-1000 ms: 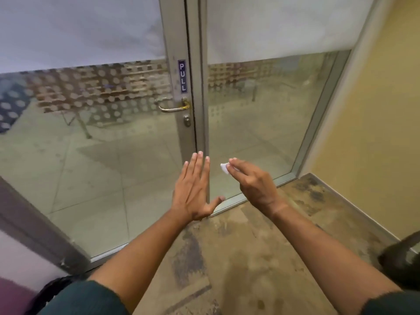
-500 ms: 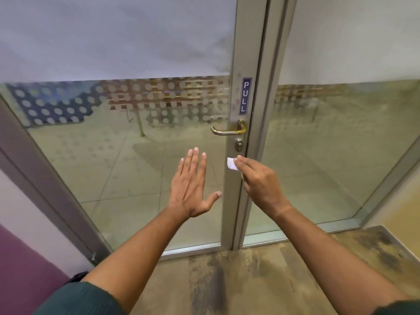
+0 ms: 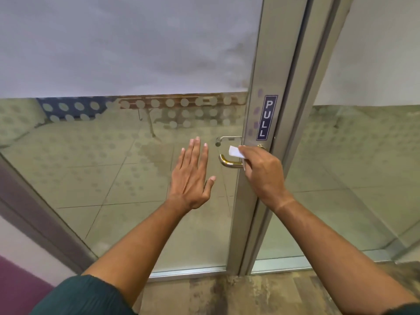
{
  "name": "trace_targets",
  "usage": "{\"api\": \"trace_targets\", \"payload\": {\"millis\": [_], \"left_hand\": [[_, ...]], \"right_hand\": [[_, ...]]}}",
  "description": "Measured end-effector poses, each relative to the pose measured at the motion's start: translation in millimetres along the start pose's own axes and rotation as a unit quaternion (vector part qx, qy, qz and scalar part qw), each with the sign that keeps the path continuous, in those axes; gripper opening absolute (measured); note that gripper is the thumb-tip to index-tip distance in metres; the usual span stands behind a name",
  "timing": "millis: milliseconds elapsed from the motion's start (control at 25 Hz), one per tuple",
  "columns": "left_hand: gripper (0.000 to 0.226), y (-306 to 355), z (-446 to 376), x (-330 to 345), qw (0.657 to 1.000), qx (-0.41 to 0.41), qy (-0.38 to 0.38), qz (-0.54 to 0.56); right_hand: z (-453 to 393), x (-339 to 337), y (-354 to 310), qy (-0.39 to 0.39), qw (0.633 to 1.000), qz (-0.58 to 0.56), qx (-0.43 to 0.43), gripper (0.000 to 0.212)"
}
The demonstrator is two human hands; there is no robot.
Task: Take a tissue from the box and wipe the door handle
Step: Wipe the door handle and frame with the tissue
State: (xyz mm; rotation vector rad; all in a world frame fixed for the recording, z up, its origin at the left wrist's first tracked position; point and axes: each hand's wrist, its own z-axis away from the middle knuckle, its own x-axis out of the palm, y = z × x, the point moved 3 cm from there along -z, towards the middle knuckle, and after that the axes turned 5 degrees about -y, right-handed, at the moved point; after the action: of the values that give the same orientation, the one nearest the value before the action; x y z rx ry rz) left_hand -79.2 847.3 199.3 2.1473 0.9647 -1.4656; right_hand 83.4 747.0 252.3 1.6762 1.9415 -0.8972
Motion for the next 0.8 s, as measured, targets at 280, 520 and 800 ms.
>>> {"api": "trace_targets", "payload": {"millis": [280, 520, 800], "left_hand": [[0.082, -21, -57, 20, 0.995, 0.035, 0.09, -0.004], [0.08, -30, -81, 35, 0.982, 0.056, 0.179, -0.017], [0.075, -31, -102, 41, 0.961, 0.065, 0.264, -0.042]], "right_hand": [[-30, 45, 0, -0.128, 0.99, 0.045, 0.04, 0.028], [-40, 64, -8, -0.155, 0.984, 0.009, 0.091, 0.022], [-22, 71, -17, -0.199, 0.978, 0.037, 0.053, 0.043]]}}
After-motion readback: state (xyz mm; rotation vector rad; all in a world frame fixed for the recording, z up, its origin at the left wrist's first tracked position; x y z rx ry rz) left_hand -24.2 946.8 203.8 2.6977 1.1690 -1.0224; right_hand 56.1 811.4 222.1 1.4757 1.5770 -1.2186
